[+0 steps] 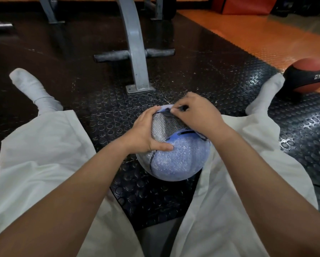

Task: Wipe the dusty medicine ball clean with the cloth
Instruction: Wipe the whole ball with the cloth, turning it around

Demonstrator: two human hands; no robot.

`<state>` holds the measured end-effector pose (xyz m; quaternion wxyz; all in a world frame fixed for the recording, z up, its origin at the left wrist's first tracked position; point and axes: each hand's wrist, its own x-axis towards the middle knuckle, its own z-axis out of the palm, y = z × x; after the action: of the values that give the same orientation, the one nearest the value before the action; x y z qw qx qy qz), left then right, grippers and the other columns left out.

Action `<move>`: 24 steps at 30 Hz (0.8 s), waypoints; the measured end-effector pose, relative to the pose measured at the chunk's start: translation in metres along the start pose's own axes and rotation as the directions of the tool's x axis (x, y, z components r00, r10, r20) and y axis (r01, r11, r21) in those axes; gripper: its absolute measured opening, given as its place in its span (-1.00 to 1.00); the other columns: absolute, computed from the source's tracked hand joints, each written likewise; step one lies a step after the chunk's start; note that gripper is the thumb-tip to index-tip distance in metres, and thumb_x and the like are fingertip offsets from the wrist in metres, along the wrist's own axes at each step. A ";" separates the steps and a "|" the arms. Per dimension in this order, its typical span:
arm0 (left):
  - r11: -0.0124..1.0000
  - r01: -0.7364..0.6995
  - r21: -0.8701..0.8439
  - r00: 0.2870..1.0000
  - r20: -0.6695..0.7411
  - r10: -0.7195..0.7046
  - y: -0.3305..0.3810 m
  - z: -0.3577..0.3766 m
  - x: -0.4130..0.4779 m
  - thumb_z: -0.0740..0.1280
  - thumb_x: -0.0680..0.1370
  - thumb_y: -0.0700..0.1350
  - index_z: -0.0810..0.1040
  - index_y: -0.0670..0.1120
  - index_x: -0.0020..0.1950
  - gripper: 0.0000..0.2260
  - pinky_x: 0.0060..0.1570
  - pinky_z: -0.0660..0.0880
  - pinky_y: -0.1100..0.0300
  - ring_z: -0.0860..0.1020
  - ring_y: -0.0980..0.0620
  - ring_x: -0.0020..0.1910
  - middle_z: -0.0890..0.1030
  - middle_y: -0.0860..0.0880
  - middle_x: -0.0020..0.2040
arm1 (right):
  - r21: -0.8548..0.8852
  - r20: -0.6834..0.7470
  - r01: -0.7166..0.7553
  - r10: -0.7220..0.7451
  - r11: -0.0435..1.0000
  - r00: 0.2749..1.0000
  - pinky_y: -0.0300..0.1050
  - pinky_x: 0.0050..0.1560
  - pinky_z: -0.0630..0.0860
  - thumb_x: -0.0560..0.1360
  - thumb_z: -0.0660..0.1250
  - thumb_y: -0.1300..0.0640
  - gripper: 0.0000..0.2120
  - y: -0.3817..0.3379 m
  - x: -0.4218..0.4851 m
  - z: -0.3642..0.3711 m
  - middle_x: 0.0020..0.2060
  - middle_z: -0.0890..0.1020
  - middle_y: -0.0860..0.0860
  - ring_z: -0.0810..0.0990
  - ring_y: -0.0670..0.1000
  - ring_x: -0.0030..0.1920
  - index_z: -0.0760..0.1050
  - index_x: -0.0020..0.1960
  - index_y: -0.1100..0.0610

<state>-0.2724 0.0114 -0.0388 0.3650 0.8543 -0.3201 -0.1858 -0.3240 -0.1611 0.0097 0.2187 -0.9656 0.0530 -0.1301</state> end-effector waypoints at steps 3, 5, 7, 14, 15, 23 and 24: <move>1.000 -0.007 -0.007 1.000 0.001 0.007 0.002 0.002 0.003 0.56 0.16 0.21 -0.03 0.06 0.59 0.15 0.52 0.07 -0.01 0.04 0.05 0.52 0.02 0.10 0.56 | 0.227 -0.022 -0.120 0.129 0.966 0.991 0.02 0.11 0.47 0.51 0.38 0.01 -0.95 0.027 -0.011 -0.005 -0.06 0.54 -0.01 0.54 -0.01 -0.01 0.61 -0.08 -0.13; 1.000 -0.024 0.018 1.000 -0.002 0.024 0.004 0.003 0.007 0.59 0.22 0.16 -0.03 0.05 0.59 0.12 0.53 0.07 0.00 0.04 0.05 0.53 0.02 0.09 0.56 | 0.309 -0.038 -0.155 0.175 0.938 0.984 0.04 0.13 0.46 0.51 0.39 0.04 -0.90 0.035 -0.016 -0.006 -0.08 0.53 -0.01 0.53 -0.02 -0.01 0.57 -0.13 -0.16; 0.999 -0.028 0.044 1.000 0.002 0.028 0.006 0.003 0.009 0.59 0.23 0.16 -0.04 0.03 0.58 0.11 0.52 0.06 0.03 0.03 0.06 0.53 0.01 0.09 0.56 | 0.273 -0.043 -0.171 0.190 0.947 0.981 0.02 0.12 0.46 0.51 0.38 0.04 -0.94 0.036 -0.015 -0.006 -0.06 0.53 -0.03 0.53 -0.01 0.00 0.63 -0.07 -0.08; 1.000 -0.022 0.000 0.999 -0.024 0.022 -0.009 0.001 0.002 0.51 0.12 0.26 -0.03 0.04 0.58 0.17 0.51 0.11 -0.02 0.06 0.04 0.52 0.03 0.09 0.54 | -0.075 -0.087 0.065 -0.072 0.995 0.994 0.00 -0.06 0.52 0.54 0.32 -0.01 -0.84 -0.003 -0.004 0.012 -0.04 0.54 -0.04 0.52 0.09 -0.02 0.66 0.01 -0.03; 1.000 -0.023 -0.013 0.999 -0.026 0.022 -0.011 -0.001 0.000 0.52 0.12 0.25 -0.03 0.04 0.58 0.16 0.51 0.11 -0.01 0.07 0.04 0.51 0.04 0.09 0.54 | -0.094 -0.079 0.087 -0.094 0.992 0.992 0.00 -0.06 0.52 0.54 0.31 -0.01 -0.84 -0.007 -0.004 0.012 -0.03 0.54 -0.04 0.51 0.09 -0.02 0.65 0.01 -0.03; 0.998 -0.015 -0.062 1.000 -0.025 0.013 -0.020 -0.005 -0.010 0.53 0.12 0.24 -0.04 0.11 0.57 0.15 0.51 0.10 -0.02 0.08 0.07 0.51 0.03 0.14 0.53 | 0.250 0.004 -0.151 0.155 0.956 0.988 -0.03 0.08 0.47 0.50 0.38 -0.01 -0.91 0.030 -0.015 -0.006 -0.16 0.52 -0.15 0.55 -0.04 -0.02 0.59 -0.16 -0.19; 0.998 -0.014 -0.063 1.000 -0.027 0.012 -0.020 -0.004 -0.011 0.52 0.12 0.24 -0.04 0.12 0.57 0.15 0.51 0.10 -0.03 0.07 0.07 0.51 0.03 0.14 0.53 | 0.269 0.011 -0.175 0.178 0.947 0.984 -0.03 0.09 0.48 0.50 0.39 0.00 -0.86 0.034 -0.017 -0.008 -0.16 0.53 -0.15 0.55 -0.05 -0.04 0.56 -0.20 -0.22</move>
<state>-0.2701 0.0315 -0.0500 0.3973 0.8426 -0.3148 -0.1820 -0.3440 -0.1917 -0.0022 0.3581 -0.9175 0.1224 -0.1225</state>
